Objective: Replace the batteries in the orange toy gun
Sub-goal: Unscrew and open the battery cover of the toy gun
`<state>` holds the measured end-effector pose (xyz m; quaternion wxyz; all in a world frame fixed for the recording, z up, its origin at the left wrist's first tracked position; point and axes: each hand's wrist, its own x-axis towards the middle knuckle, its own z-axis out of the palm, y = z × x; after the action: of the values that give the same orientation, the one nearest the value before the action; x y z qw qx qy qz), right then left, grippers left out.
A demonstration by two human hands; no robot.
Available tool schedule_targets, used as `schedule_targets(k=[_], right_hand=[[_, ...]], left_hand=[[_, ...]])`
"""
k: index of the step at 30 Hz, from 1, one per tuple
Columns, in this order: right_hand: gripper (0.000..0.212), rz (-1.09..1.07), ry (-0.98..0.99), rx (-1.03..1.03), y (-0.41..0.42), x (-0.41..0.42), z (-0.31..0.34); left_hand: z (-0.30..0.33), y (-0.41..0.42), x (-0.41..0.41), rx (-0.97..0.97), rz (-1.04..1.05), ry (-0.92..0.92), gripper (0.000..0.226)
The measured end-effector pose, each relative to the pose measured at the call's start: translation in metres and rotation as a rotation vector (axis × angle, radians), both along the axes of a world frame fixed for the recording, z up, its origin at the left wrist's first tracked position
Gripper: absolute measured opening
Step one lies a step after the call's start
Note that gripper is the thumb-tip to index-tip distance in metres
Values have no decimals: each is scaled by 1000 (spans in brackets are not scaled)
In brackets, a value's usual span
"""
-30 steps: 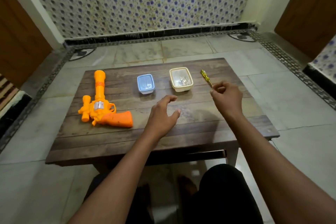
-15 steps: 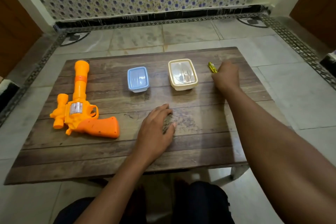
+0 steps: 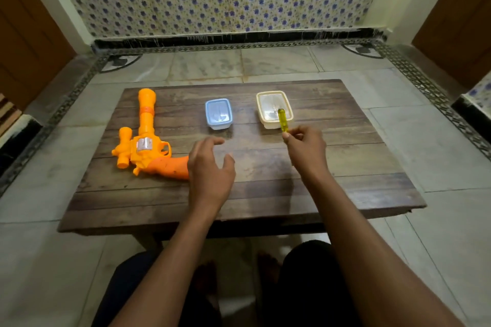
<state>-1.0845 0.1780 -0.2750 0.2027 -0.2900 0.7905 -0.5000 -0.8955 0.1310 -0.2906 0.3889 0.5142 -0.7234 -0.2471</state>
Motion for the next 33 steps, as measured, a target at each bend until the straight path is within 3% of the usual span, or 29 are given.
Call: schedule_targets(k=[4, 9, 13, 16, 22, 30, 33], right_hand=[[12, 133, -89, -108, -17, 51, 5], [12, 290, -391, -178, -51, 102, 4], [13, 302, -610, -187, -69, 122, -14], [15, 288, -739, -200, -74, 130, -25], [23, 363, -653, -236, -81, 135, -38], [18, 350, -725, -281, -91, 140, -41], [9, 373, -756, -316, -92, 142, -43]], left_hand=[[6, -24, 35, 4, 284, 57, 30], [2, -57, 70, 182, 635, 78, 53], [-9, -77, 78, 396, 715, 82, 82], [-15, -93, 79, 458, 704, 194, 90], [-21, -105, 84, 410, 740, 294, 112], [-24, -104, 81, 440, 736, 439, 103], [-25, -104, 77, 387, 707, 564, 79]])
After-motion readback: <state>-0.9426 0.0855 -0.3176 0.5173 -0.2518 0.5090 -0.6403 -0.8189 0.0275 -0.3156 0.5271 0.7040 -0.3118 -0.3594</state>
